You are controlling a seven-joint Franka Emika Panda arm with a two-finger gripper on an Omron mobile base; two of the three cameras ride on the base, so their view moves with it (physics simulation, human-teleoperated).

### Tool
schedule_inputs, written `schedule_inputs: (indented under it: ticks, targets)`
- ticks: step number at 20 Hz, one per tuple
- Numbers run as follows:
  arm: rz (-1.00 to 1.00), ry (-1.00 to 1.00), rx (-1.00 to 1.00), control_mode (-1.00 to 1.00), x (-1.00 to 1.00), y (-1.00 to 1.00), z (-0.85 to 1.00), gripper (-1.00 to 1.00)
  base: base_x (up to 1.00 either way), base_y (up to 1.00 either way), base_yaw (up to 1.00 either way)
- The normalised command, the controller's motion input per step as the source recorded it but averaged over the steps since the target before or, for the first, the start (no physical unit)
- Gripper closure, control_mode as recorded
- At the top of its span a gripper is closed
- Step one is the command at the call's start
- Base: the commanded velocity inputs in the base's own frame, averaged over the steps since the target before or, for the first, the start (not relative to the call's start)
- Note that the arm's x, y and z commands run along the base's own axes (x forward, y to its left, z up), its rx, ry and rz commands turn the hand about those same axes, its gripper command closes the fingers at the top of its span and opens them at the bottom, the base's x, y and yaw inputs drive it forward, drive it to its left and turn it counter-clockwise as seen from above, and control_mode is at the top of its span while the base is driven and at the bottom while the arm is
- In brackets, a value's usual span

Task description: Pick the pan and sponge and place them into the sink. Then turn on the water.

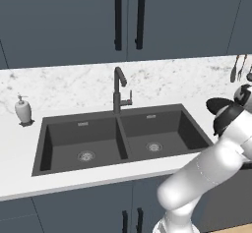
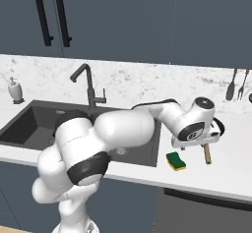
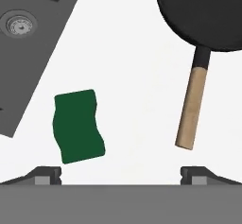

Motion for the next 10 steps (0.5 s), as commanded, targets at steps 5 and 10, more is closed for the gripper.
schedule_inputs:
  ticks: [5,10]
  targets:
    - [0.0,0.13,0.0,-1.0,0.23,-0.22,-0.3,-1.0,0.0,0.0,0.0]
    - [0.0,0.05,0.0,-1.0,0.24,-0.3,-0.19,-1.0,0.0,0.0,0.0]
